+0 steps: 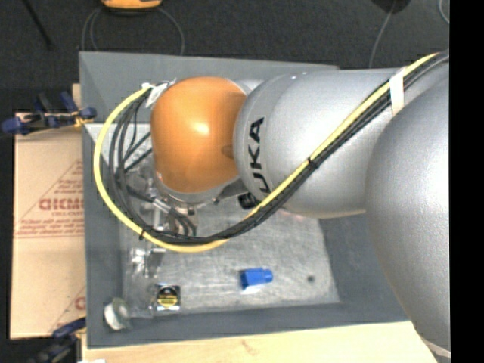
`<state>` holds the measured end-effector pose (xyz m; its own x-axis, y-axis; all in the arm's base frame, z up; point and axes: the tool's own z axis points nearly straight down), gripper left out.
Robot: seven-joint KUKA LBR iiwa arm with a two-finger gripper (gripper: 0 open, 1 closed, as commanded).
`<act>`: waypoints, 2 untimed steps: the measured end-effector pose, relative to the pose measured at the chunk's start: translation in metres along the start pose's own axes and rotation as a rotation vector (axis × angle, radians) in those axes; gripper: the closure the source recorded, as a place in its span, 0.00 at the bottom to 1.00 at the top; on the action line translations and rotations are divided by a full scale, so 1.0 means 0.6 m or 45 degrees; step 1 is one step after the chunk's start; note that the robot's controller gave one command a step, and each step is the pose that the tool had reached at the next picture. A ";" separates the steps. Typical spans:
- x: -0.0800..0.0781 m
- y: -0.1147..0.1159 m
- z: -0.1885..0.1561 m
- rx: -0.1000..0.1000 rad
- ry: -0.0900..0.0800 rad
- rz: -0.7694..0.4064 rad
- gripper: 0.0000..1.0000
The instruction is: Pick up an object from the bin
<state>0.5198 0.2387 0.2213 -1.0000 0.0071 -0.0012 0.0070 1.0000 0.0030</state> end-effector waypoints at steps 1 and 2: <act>0.059 -0.085 0.144 0.009 0.009 -0.225 0.00; 0.061 -0.133 0.246 -0.006 -0.015 0.029 0.00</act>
Offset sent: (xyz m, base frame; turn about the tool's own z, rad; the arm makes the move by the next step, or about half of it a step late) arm -0.0344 -0.0472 -0.0835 -0.1790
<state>0.4826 0.1595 0.0734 -0.9995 0.0300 -0.0132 0.0299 0.9995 0.0080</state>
